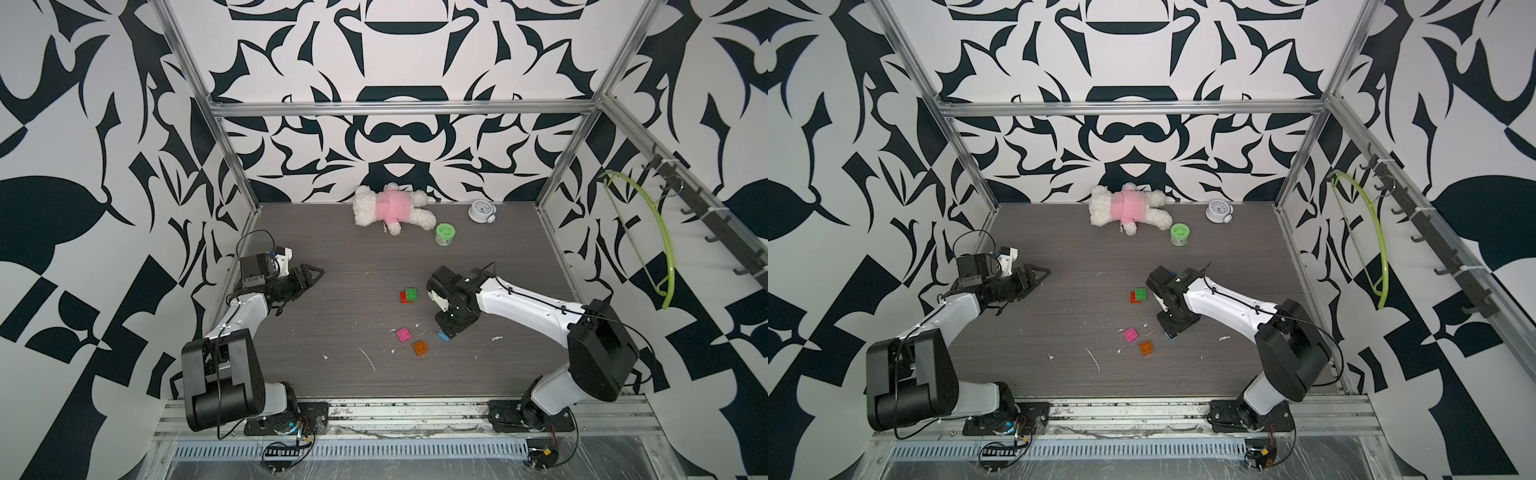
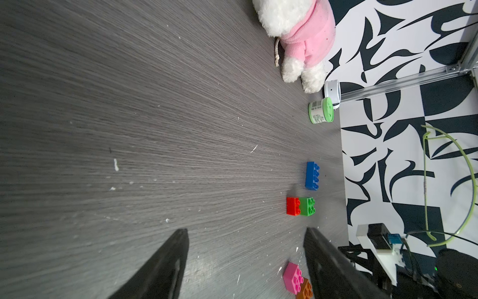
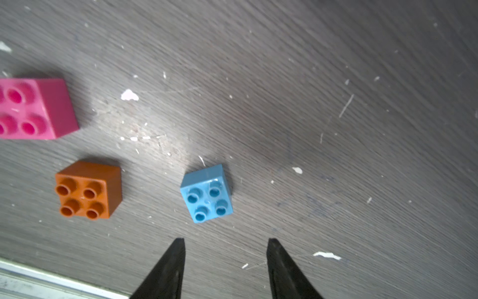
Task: Assemble the letter y with lego
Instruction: Pick up the lego brick from the center of the board.
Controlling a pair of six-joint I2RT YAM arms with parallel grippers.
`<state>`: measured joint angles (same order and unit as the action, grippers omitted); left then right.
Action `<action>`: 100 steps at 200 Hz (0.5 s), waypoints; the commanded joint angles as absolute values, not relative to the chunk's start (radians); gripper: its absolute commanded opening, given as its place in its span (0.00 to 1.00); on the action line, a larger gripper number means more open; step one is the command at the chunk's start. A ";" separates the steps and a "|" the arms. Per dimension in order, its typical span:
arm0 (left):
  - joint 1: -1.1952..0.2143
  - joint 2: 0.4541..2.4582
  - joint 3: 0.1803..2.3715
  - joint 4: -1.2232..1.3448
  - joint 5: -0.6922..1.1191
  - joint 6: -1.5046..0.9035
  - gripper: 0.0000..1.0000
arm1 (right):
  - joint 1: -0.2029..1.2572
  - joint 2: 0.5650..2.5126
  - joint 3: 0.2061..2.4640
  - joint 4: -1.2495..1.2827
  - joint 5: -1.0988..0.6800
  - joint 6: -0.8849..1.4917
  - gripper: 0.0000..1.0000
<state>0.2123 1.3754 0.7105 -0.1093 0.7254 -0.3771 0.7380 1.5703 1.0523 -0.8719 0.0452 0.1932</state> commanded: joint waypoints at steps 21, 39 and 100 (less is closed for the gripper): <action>0.212 1.356 0.698 -0.120 0.715 -0.359 0.75 | 0.755 1.623 1.063 -0.840 0.043 0.207 0.54; 0.212 1.355 0.698 -0.123 0.713 -0.356 0.75 | 0.759 1.648 1.071 -0.837 0.044 0.204 0.54; 0.212 1.358 0.702 -0.127 0.711 -0.348 0.75 | 0.764 1.710 1.084 -0.847 0.045 0.210 0.47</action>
<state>0.2123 1.3754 0.7105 -0.1101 0.7139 -0.3668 0.7582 1.7126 1.0538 -0.8352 0.0448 0.2005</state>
